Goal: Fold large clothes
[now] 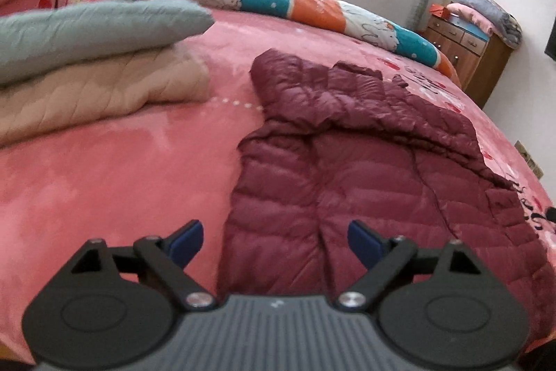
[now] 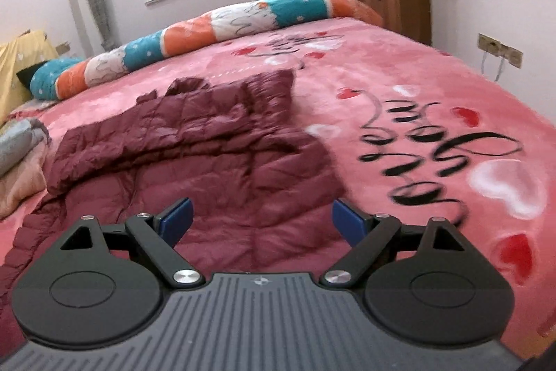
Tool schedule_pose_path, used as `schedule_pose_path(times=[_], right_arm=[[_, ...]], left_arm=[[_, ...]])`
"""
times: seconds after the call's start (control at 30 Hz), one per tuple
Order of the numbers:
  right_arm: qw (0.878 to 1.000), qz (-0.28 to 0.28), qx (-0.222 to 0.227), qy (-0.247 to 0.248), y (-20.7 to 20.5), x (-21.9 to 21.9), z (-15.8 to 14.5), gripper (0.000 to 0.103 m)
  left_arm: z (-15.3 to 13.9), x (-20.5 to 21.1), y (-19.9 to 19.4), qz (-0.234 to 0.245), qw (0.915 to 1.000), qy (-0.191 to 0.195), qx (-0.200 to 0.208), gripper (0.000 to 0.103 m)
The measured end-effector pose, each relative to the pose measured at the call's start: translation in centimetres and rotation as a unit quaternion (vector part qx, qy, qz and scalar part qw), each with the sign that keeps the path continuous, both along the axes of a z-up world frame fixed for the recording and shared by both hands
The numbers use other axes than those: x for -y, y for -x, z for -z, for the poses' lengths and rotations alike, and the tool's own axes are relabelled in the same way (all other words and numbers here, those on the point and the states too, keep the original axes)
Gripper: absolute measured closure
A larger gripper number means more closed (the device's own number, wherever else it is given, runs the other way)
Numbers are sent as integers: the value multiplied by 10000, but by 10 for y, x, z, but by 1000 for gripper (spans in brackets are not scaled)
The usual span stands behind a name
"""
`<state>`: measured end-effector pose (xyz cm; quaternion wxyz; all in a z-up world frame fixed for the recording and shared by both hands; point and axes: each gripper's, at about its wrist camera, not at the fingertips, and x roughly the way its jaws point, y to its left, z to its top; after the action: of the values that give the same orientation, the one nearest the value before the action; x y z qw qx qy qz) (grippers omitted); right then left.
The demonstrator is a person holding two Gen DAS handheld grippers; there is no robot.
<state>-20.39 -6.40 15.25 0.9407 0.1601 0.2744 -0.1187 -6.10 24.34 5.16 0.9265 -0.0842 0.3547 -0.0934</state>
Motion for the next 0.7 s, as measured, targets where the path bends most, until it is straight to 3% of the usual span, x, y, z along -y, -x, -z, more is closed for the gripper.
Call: schedule_pose_path(times=[0.17,0.4,0.57,0.7], right_arm=[[9978,18,-354,-553,39,48,-3,0],[9819,-287,-930,-1626,76,91,35,0],[9629,-373,-817,-2546,89,102,64,0],[9546,-562,-693,-2843,87,95,75,0]], left_arm=[[12,-25,3,-175,9978,521,-359,12],[31,-43,8,-194,9907,1075,-812,12],[37,-43,12,54,9882,1261,-873,12],[41,-41,13,235,9883,1225,-876,13]])
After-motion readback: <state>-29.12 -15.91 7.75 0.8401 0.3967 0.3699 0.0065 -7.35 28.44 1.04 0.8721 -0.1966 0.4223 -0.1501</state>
